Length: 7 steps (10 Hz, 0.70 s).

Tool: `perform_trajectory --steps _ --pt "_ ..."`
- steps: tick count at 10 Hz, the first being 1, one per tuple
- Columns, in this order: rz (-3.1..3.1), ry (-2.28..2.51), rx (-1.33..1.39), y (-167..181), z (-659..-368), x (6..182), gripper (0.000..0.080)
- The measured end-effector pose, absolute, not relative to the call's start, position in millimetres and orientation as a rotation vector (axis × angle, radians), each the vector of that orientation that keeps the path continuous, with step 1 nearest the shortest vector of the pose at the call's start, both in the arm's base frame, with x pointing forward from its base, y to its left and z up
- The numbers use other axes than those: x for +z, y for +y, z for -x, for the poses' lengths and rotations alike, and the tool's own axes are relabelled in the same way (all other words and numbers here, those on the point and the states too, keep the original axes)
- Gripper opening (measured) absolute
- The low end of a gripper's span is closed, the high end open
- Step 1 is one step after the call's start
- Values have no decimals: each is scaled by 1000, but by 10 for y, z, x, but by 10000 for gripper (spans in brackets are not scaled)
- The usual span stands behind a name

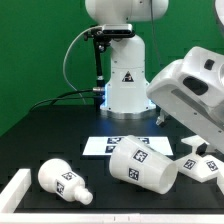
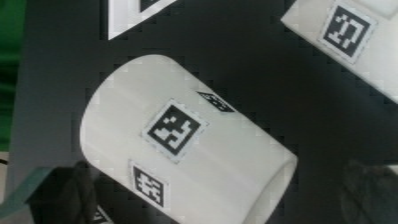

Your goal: Assemble lamp

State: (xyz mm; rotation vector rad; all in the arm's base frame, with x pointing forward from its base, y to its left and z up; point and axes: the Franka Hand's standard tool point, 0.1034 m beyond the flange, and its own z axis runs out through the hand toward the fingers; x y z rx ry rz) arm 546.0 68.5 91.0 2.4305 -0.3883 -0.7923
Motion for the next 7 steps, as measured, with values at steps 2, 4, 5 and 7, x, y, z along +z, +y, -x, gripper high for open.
perform_trajectory --steps 2,4,5,7 --pt "-2369 -363 -861 475 -5483 911 700" --pt "-2313 -358 -865 369 -5526 824 700" --pt "-2340 -361 -863 325 -5560 833 700" --pt "-2339 -354 -863 349 -5553 827 700"
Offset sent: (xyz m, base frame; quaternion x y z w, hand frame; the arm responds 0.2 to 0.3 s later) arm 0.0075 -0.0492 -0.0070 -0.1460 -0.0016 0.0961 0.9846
